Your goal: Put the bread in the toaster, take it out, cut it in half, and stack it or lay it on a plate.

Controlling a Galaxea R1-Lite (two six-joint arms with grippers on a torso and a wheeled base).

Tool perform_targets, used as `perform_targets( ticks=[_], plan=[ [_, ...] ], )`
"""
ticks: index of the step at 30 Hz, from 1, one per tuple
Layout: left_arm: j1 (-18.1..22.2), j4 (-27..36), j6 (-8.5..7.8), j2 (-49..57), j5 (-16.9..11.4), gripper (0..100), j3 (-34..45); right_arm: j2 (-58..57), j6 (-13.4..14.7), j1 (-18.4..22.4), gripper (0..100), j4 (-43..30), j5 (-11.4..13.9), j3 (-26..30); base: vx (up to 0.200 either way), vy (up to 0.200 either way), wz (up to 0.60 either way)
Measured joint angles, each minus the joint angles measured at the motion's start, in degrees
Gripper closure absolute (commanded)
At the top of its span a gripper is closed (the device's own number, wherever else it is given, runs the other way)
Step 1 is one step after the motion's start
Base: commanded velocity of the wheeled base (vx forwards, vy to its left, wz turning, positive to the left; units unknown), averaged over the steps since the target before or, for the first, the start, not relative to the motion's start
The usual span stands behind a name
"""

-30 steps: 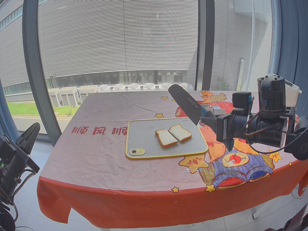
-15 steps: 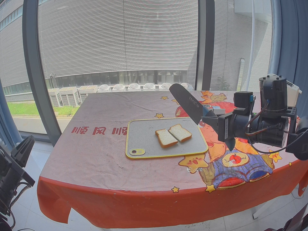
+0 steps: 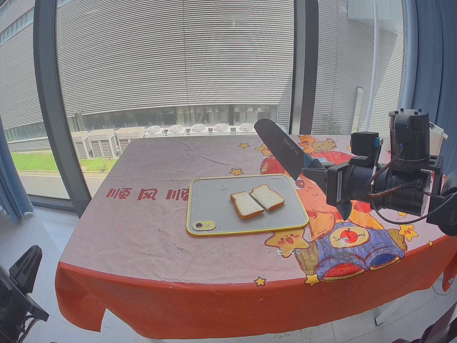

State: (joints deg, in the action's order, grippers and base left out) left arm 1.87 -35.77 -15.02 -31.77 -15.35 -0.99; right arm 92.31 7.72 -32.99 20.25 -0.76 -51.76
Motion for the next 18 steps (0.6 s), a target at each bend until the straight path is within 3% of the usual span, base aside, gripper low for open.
perform_targets(
  ticks=[14,18],
  plan=[
    [-0.3,28.27,-0.83,23.53,0.2,100,-0.02,-0.57,0.0,0.06,100,0.02,0.0,-0.06,0.0,0.0,0.0],
    [-1.1,32.35,-0.71,27.75,0.95,100,-0.02,-0.66,0.0,0.05,100,0.05,0.0,-0.05,0.0,0.0,0.0]
  ],
)
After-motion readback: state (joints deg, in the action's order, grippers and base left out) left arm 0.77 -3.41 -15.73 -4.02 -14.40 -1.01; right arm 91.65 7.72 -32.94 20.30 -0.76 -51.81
